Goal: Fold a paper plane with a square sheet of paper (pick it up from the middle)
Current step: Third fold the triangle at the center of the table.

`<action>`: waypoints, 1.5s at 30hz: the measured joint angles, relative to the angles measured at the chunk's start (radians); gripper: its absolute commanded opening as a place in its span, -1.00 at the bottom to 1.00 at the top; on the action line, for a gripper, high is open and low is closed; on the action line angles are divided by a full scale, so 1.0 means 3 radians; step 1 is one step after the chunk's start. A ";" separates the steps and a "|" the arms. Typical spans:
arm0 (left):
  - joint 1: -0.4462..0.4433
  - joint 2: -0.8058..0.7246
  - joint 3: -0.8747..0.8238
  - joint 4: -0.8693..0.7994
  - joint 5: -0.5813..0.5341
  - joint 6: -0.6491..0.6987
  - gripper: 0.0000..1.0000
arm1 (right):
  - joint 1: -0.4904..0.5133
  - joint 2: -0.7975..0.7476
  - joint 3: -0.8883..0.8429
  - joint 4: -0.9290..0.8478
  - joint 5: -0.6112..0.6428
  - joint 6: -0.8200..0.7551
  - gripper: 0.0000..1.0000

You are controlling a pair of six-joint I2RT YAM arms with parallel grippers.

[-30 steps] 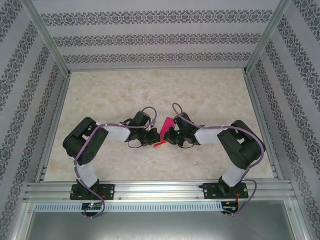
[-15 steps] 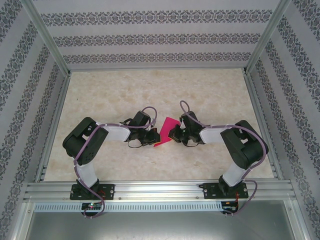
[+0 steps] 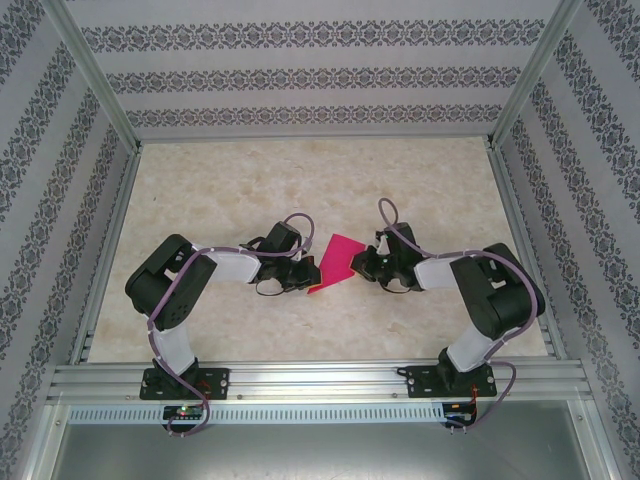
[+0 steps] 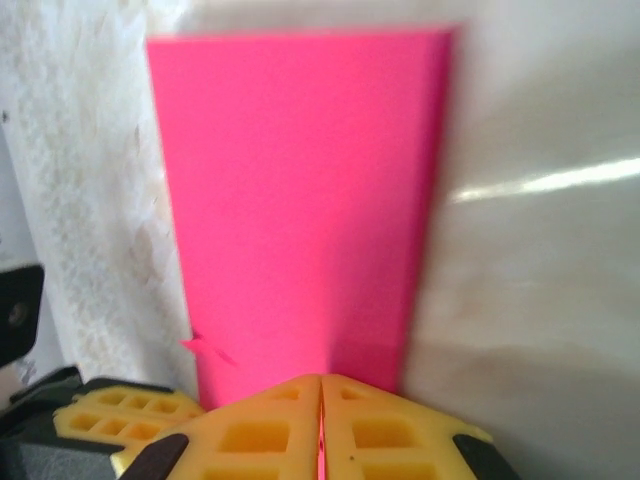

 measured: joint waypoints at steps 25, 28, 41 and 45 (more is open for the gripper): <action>-0.0015 -0.0001 0.0038 -0.0074 -0.0024 0.0047 -0.94 | 0.0594 0.0285 0.0401 -0.0237 0.0187 0.0094 -0.85; -0.0015 -0.0008 0.0047 -0.0093 -0.0031 0.0066 -0.88 | 0.0594 0.0298 0.0422 -0.0242 0.0211 0.0092 -0.87; -0.0022 -0.0287 0.0309 -0.0533 -0.0085 0.0078 -0.77 | 0.0595 0.0298 0.0474 -0.0347 0.0251 0.0078 -0.88; -0.0061 -0.0224 0.0350 -0.0376 0.0106 -0.0033 -0.78 | 0.0595 0.0304 0.0486 -0.0364 0.0252 0.0078 -0.88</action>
